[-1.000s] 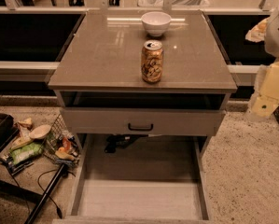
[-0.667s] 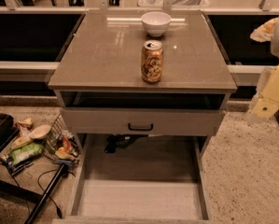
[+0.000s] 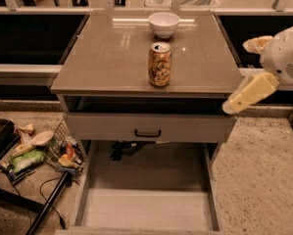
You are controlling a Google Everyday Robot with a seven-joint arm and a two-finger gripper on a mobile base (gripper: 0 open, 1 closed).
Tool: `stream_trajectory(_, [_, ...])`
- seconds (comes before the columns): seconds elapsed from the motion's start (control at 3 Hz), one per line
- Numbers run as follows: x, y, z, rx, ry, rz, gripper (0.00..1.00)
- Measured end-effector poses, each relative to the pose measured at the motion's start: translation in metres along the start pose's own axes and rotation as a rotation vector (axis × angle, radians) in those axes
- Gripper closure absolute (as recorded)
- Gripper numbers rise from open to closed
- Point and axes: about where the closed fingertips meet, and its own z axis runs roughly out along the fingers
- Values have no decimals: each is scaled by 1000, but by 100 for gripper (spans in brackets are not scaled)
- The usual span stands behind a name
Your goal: Place orange can into middle drawer
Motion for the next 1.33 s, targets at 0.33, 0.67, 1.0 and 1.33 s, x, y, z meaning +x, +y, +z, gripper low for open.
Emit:
stream_trajectory(0.33, [-28,-58,38,42,-222,50,0])
stream_trajectory(0.67, [-66,-93,74,45,-380,59,0])
stream_trajectory(1.0, [-96,-104,113,19,-510,74,0])
stream_trajectory(1.33, [-117,-94,141,-44,-575,73,0])
